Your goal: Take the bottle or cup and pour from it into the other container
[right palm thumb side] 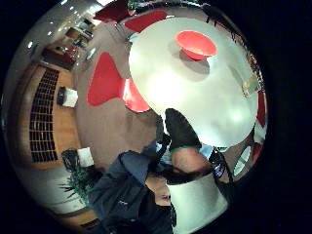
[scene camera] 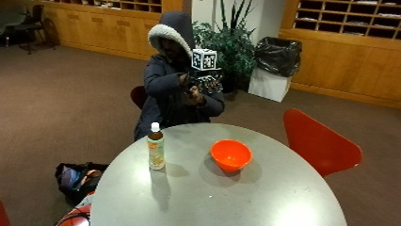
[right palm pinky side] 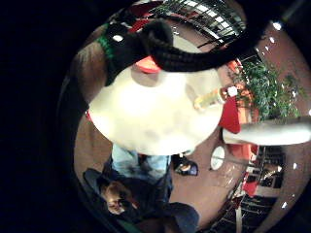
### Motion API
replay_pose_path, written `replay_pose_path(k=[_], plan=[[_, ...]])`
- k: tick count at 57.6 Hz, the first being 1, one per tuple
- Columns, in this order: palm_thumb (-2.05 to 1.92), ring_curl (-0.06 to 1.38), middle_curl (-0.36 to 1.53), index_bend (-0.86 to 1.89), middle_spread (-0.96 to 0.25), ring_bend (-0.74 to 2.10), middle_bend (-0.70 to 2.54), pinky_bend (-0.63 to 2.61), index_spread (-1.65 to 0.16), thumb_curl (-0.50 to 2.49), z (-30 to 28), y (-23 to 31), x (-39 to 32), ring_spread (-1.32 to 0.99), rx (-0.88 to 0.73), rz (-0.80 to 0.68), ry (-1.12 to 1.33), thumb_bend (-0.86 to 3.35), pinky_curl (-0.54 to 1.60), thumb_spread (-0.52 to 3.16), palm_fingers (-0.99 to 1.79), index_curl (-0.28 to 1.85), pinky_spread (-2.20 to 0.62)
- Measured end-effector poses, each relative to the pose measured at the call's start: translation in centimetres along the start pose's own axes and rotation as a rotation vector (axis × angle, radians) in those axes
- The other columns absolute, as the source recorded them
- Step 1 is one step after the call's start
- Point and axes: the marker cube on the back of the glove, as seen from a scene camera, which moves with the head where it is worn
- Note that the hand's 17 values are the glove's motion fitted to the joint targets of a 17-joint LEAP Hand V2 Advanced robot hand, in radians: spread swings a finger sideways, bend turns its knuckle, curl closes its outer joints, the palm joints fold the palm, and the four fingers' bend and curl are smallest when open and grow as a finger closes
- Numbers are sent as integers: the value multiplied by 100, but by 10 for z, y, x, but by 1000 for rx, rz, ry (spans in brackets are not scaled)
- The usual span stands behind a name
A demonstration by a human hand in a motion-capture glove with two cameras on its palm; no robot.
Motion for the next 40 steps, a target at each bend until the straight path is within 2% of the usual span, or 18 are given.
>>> replay_pose_path(k=[6, 14, 40], plan=[[49, 14, 13, 15, -2, 32, 24, 48, -23, 16, 0, 3, -2, 9, -12, -6, -8, 27, 19, 69, 53, 13, 23], [52, 18, 19, 14, -2, 32, 24, 49, -28, 22, 0, 0, -1, 11, 2, -11, 4, 22, 24, 91, 50, 17, 28], [61, 24, 30, 13, -2, 32, 20, 48, -31, 35, -1, 3, 2, 13, 5, -17, 16, 4, 31, 107, 48, 23, 31]])
